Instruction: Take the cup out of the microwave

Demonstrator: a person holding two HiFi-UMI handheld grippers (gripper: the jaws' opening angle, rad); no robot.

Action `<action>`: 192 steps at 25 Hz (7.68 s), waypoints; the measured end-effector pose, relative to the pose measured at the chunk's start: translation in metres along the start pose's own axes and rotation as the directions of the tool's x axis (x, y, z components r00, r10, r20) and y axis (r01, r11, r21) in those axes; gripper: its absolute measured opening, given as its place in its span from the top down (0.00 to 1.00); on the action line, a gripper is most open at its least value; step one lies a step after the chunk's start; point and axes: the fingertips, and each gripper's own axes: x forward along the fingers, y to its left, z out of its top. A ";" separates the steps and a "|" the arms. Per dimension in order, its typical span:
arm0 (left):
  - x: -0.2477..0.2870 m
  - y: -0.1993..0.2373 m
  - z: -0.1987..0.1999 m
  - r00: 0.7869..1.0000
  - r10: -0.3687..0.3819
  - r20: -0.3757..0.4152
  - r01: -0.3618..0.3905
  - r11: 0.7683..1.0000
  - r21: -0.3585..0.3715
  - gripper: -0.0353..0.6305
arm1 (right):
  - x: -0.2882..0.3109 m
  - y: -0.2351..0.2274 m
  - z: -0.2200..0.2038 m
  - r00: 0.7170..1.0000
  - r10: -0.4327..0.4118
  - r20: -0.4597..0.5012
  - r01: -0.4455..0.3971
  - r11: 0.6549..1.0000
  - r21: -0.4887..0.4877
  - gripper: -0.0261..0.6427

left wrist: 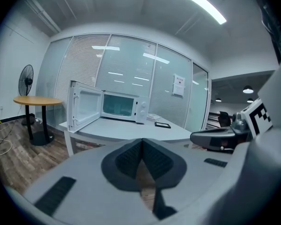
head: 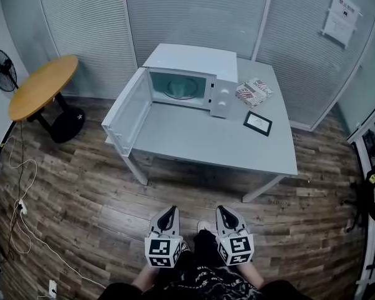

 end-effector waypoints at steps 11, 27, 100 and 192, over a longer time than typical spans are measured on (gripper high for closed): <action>0.028 0.026 0.005 0.997 0.077 -0.006 -0.077 0.997 -0.002 0.94 | 0.054 -0.017 0.010 0.998 0.060 0.001 -0.060 0.998 -0.008 0.95; 0.136 0.064 0.053 0.987 0.159 -0.002 -0.159 0.987 -0.031 0.94 | 0.175 -0.069 0.060 0.988 0.154 -0.021 -0.155 0.987 -0.034 0.95; 0.353 0.202 0.141 0.999 -0.036 -0.003 0.036 0.998 0.055 0.94 | 0.460 -0.100 0.184 0.998 0.065 0.007 -0.065 0.998 0.013 0.47; 0.365 0.205 0.124 0.993 -0.091 -0.073 0.095 0.994 0.054 0.94 | 0.547 -0.102 0.191 0.997 0.045 -0.055 -0.051 0.990 -0.132 0.40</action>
